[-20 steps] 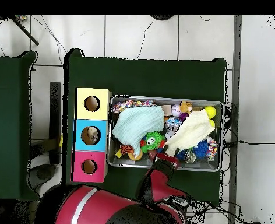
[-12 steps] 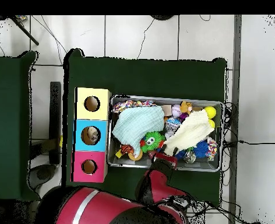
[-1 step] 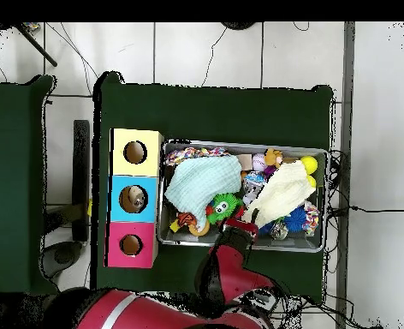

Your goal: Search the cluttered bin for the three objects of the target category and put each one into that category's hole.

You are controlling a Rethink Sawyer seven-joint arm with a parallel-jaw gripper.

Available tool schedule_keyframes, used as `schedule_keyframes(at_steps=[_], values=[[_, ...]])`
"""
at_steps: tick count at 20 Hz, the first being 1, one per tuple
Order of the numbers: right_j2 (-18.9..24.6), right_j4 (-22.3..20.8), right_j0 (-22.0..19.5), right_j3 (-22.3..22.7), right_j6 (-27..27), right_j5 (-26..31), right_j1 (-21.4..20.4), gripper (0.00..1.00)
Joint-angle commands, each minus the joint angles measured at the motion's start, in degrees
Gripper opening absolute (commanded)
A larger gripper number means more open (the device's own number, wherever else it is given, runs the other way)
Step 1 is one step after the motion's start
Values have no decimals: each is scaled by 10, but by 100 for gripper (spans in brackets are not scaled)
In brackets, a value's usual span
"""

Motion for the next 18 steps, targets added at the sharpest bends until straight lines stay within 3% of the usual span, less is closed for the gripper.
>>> schedule_keyframes(at_steps=[1,5,9,10,11,14,16,18], values=[[92,-31,-2,-57,89,82,-51,100],[115,-56,-20,-55,103,88,-72,100],[118,-59,-28,-64,102,70,-54,100],[97,-38,-12,-67,81,72,-46,100],[56,-12,21,-83,24,112,-29,100],[20,-20,48,-135,-51,178,10,100],[28,-64,42,-166,-66,211,19,100],[49,-136,32,-198,-77,244,16,100]])
